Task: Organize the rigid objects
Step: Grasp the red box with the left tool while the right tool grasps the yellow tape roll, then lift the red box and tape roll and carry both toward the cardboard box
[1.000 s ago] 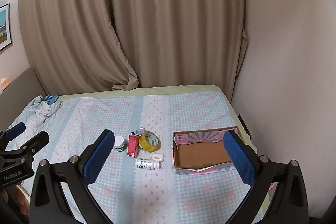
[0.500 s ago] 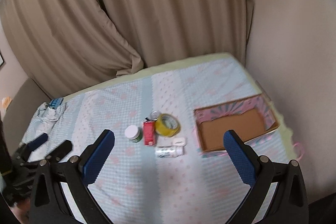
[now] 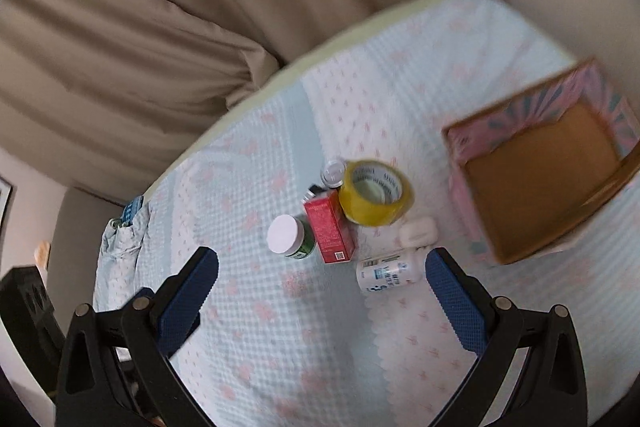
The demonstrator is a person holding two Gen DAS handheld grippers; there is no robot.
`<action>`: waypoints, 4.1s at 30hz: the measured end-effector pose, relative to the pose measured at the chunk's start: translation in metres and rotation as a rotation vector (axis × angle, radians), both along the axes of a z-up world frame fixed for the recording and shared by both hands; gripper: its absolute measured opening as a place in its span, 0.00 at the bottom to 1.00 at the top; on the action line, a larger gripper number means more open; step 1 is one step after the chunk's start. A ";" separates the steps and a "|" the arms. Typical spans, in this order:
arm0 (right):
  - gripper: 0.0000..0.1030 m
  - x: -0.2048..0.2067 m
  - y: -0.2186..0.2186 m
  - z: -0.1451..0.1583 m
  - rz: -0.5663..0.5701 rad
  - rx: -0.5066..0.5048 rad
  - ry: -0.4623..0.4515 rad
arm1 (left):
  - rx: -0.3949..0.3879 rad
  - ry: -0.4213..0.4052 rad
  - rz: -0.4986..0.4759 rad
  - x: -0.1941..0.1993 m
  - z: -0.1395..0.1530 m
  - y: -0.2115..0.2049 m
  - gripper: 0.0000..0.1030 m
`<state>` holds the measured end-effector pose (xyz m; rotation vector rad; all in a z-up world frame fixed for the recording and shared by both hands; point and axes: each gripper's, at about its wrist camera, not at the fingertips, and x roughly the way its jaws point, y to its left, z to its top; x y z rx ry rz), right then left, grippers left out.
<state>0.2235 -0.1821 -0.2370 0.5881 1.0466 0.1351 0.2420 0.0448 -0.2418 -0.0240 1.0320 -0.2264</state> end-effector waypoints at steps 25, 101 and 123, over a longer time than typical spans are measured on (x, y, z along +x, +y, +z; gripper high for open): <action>1.00 0.144 -0.011 -0.214 -0.031 0.279 0.431 | 0.117 0.148 -0.068 0.116 -0.174 -0.056 0.86; 0.93 -0.005 -0.162 0.078 0.149 -0.249 0.002 | -0.080 -0.071 -0.063 -0.020 0.092 -0.167 0.38; 0.93 0.052 -0.264 -0.075 0.553 -0.543 0.070 | -0.025 0.219 -0.103 0.079 -0.080 -0.336 0.38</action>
